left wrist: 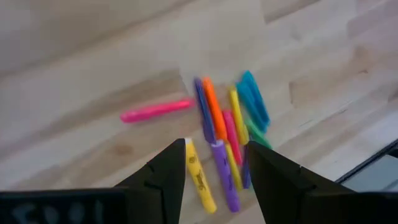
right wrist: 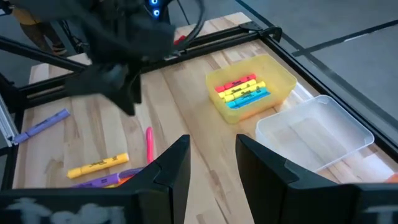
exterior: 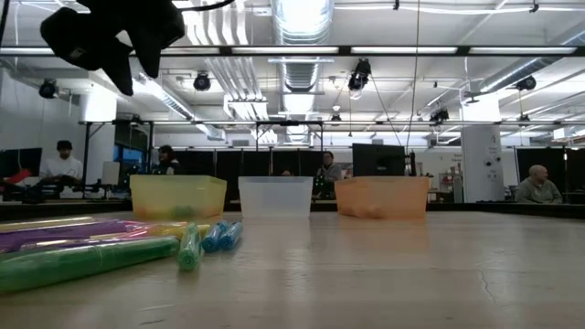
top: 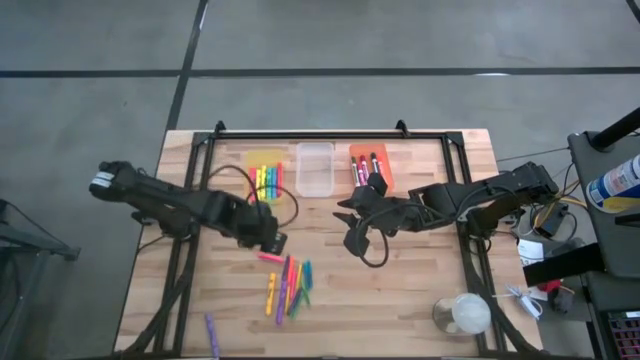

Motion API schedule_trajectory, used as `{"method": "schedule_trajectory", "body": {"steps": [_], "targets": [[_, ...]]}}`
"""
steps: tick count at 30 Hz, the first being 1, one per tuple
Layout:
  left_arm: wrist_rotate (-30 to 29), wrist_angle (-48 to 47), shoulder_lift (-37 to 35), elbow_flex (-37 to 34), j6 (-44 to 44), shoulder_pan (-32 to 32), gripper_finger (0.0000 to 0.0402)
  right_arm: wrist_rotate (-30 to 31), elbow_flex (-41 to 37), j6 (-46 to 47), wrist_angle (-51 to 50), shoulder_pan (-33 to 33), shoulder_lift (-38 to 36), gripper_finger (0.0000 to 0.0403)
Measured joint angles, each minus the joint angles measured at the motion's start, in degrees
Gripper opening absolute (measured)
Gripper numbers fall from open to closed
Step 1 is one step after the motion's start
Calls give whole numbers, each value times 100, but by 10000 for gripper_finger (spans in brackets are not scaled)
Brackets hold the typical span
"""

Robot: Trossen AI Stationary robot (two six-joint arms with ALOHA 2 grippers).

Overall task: Pick & Place Markers
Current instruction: Put the dark yellow highlighter pen into the yellow bin

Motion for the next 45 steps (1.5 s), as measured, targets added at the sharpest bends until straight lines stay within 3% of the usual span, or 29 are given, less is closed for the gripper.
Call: {"method": "schedule_trajectory", "body": {"steps": [9, 18, 38, 45], "targets": [[-148, 644, 944, -11, -658, -753, 165, -4, 2, 52, -2, 32, 2, 121], [166, 672, 1856, -13, -1269, -1284, 165, -349, 9, 52, -11, 81, -57, 121], [648, 1232, 2787, -159, -1021, -1354, 164, -431, 11, 0, -37, 81, -61, 121], [711, 1201, 2643, -282, -1020, -1308, 103, -428, 11, -2, -53, 79, -61, 121]]}}
